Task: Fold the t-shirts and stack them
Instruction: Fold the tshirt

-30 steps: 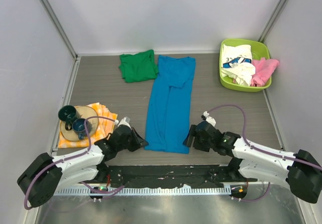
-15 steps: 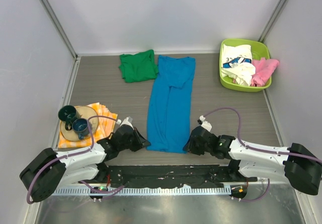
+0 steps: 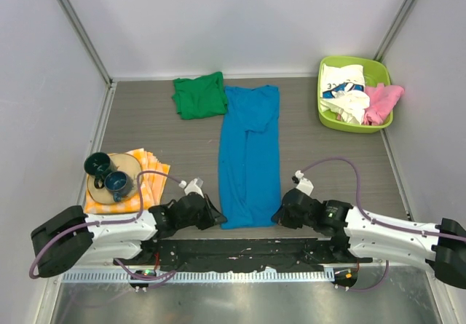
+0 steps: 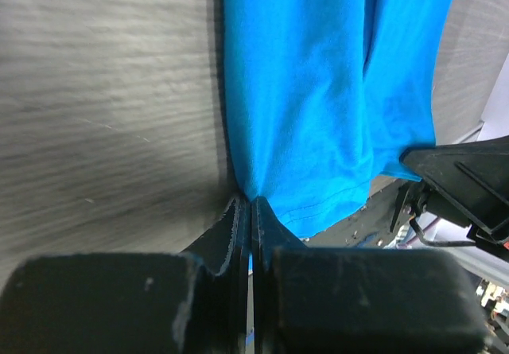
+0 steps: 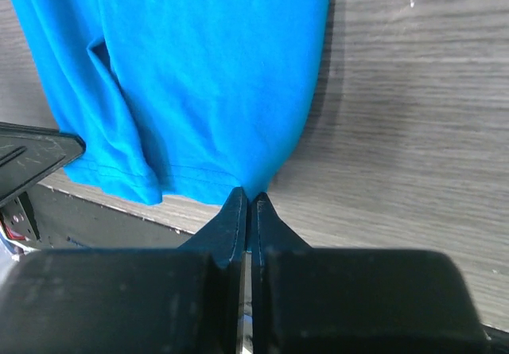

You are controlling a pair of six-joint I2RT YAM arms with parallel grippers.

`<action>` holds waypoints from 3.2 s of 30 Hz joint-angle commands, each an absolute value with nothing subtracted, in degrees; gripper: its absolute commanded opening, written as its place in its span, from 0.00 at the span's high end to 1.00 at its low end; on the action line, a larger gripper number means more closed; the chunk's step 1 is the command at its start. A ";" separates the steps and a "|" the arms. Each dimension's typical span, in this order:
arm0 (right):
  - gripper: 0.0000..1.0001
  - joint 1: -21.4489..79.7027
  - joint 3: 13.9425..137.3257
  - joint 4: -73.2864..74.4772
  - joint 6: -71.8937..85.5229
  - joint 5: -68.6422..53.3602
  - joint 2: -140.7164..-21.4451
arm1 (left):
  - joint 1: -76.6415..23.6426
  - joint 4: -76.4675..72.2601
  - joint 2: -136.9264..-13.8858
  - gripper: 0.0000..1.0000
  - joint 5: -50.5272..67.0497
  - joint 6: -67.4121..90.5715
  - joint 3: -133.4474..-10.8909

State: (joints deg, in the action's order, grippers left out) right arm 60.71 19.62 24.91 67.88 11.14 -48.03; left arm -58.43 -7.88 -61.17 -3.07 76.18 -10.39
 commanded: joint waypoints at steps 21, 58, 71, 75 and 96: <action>0.99 61.71 38.32 31.29 58.36 30.93 -54.93 | -51.08 22.68 -60.02 0.93 -9.58 62.41 -34.18; 0.99 28.48 50.62 10.11 42.54 8.97 -79.53 | -31.99 16.70 -96.40 0.95 3.69 49.40 -66.70; 0.83 19.61 66.69 7.82 42.37 1.85 -100.44 | -23.49 16.08 -109.67 0.71 9.38 49.83 -80.12; 0.33 17.32 80.64 9.57 42.45 -1.32 -109.85 | -18.99 18.63 -117.39 0.21 13.25 49.92 -92.35; 0.19 20.21 54.70 15.64 36.30 4.22 -77.99 | -28.03 14.51 -91.06 0.00 9.14 49.13 -58.11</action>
